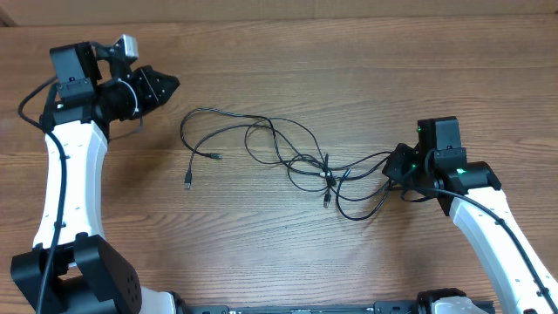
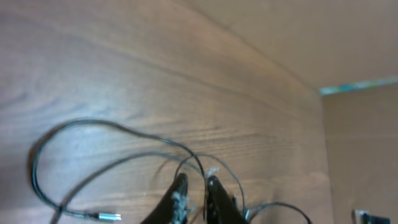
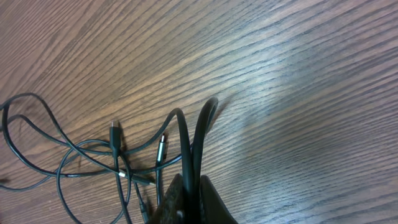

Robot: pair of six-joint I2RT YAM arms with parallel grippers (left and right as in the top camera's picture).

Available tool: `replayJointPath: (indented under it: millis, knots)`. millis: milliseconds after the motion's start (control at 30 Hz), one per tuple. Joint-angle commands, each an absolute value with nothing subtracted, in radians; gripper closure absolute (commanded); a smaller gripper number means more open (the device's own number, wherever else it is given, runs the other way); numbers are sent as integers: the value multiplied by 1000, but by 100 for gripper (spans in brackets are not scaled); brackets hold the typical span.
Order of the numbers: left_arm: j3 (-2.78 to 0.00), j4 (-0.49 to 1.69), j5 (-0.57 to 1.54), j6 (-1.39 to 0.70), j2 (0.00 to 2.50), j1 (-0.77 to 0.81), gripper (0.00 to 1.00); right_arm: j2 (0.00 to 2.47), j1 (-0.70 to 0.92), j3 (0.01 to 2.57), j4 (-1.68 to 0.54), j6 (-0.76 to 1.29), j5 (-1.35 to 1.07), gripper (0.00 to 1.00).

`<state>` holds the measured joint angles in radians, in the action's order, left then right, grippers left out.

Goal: Untangle cables

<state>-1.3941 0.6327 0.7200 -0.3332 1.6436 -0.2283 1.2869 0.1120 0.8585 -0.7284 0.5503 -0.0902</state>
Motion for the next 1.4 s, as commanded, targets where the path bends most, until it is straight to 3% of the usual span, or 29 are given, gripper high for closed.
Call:
replayJointPath:
  millis: [0, 200, 333, 467, 700, 1100, 1367]
  knots:
    - [-1410, 685, 702, -305, 1623, -175, 79, 1286, 111, 888, -715, 545, -147, 96]
    - [-1409, 780, 634, -190, 1650, 3, 57, 1286, 111, 888, -614, 351, -495, 96]
    - [-1409, 806, 568, -186, 1698, 133, 49, 1286, 111, 888, -493, 279, -752, 96]
    - [-1409, 805, 569, -187, 1774, 248, 48, 1280, 111, 899, -350, 297, -844, 96]
    - [-1409, 789, 570, -209, 1911, 373, 44, 1271, 111, 1002, -323, 310, -847, 96]
    - [-1409, 695, 624, -277, 2038, 459, 35, 1271, 111, 1017, -349, 321, -847, 96]
    - [-1409, 702, 470, -277, 2041, 474, 35, 1271, 111, 1017, -320, 356, -846, 96]
